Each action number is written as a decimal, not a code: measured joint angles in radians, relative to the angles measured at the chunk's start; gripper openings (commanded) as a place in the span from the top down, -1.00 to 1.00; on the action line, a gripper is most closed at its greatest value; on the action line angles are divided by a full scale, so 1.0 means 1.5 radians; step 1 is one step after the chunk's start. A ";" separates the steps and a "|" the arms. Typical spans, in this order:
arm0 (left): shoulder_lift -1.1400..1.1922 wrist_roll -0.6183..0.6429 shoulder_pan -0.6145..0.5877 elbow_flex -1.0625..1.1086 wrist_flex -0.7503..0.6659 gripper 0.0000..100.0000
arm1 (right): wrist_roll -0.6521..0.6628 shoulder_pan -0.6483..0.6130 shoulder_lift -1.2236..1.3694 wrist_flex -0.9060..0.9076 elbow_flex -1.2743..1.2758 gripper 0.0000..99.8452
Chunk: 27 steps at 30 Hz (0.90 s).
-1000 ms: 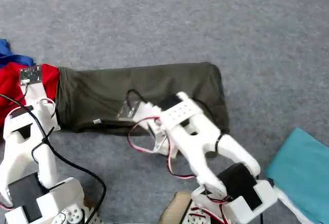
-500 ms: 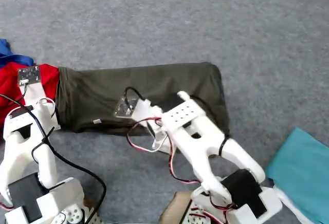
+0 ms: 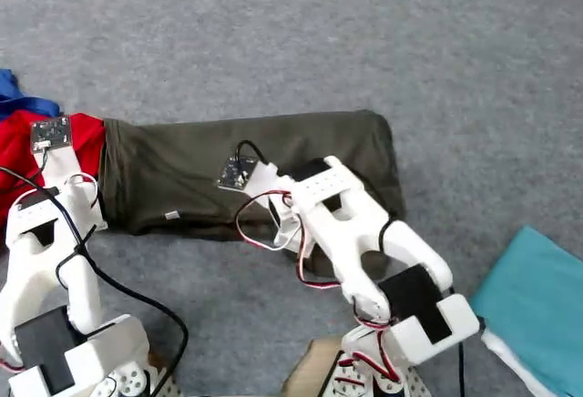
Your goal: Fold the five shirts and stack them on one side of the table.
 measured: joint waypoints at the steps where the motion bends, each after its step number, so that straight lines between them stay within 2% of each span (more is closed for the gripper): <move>1: 0.000 0.000 0.000 0.000 0.000 0.96 | 0.000 0.000 0.003 0.000 -0.001 0.99; 4: 0.000 0.000 0.000 0.000 0.000 0.96 | 0.000 -0.009 0.004 0.007 -0.002 0.99; 10: 0.000 0.000 0.000 0.000 0.000 0.96 | -0.016 -0.089 -0.017 0.063 0.000 0.99; 18: 0.000 0.000 0.000 0.000 0.000 0.96 | -0.043 -0.158 -0.047 0.036 0.060 0.99; 22: 0.000 0.000 0.000 0.000 0.000 0.96 | -0.044 -0.133 -0.060 0.050 0.059 0.99; 27: 0.000 0.000 0.000 0.000 0.000 0.96 | -0.001 -0.021 -0.100 0.133 -0.033 0.99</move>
